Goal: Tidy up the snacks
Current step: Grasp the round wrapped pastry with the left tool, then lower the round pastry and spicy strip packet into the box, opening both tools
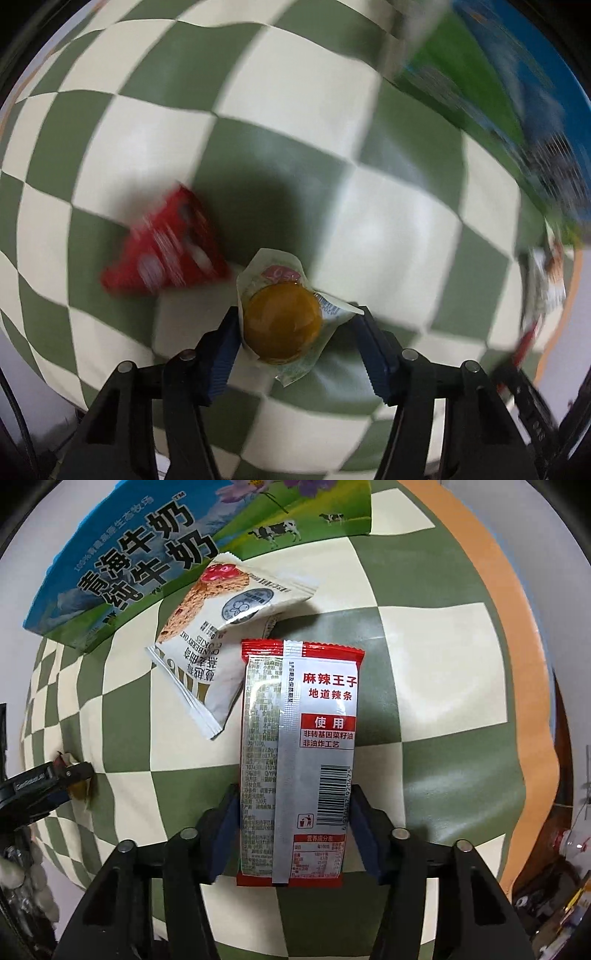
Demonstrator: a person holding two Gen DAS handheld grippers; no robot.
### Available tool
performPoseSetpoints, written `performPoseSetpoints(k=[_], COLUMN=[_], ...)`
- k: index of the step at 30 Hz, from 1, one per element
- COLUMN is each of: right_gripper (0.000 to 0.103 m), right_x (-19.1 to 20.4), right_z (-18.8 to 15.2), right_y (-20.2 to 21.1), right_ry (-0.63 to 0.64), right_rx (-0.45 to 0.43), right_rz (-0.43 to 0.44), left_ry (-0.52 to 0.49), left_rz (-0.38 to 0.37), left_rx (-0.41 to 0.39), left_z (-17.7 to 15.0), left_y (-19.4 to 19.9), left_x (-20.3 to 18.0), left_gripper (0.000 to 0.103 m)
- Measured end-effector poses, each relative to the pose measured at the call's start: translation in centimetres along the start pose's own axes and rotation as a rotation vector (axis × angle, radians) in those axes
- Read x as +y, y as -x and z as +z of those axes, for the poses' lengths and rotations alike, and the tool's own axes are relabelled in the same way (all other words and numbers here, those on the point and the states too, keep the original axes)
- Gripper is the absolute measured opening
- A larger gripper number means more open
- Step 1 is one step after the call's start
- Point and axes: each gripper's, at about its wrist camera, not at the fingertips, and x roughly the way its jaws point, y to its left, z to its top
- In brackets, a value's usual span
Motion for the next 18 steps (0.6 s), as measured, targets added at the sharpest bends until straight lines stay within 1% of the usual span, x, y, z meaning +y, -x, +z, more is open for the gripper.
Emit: performPoseSetpoints(k=[1,4,6,7,10,12,13,14,16,18], right_gripper=[0.055,0.055,0.055,0.057,0.065,0.065,0.064,0.061,0.053,0.048], right_x=[0.6,0.9,1.7,1.9,1.7,1.4,1.5,1.6,1.5,1.6], right_z=[-0.3,-1.6,-2.8,-3.3,-3.5,-3.0,-2.8,-2.7,-2.1,-2.0], right_y=[-0.2,0.1,-0.1,-0.3,-0.4,-1.0,-1.0,-1.0,-1.4,-1.0], right_ry=[0.009,0.037,0.069,0.083,0.048,0.0,-0.011,-0.012,0.005,0.009], right_rx=[-0.001,0.035,0.067,0.084,0.082,0.086,0.073,0.052,0.031,0.015], right_rz=[0.0,0.029,0.041,0.043,0.07,0.07,0.066,0.052,0.012,0.017], left_ry=[-0.026,-0.125,-0.188,-0.207,-0.211,-0.207,-0.209,-0.212,-0.223,-0.238], left_rz=[-0.006,-0.028,-0.017,-0.006,-0.002,-0.009,-0.013,-0.016,-0.021,-0.029], left_rx=[0.011,0.06,0.066,0.063,0.059,0.053,0.053,0.051,0.048,0.034], left_z=[-0.7,-2.7,-3.3,-3.3,-2.8,-2.9,-2.8,-3.1,-3.0,-2.6], left_y=[0.0,-0.7,-1.4,-1.6,-2.0,-1.6,-1.3,-1.2,-0.8,0.2], left_x=[-0.7,-3.4,-5.0,-5.5,-6.3,-6.6,-7.7,-7.6,-8.1,-8.4], left_gripper=[0.058,0.058,0.058,0.058,0.058,0.058,0.058,0.058,0.058,0.058])
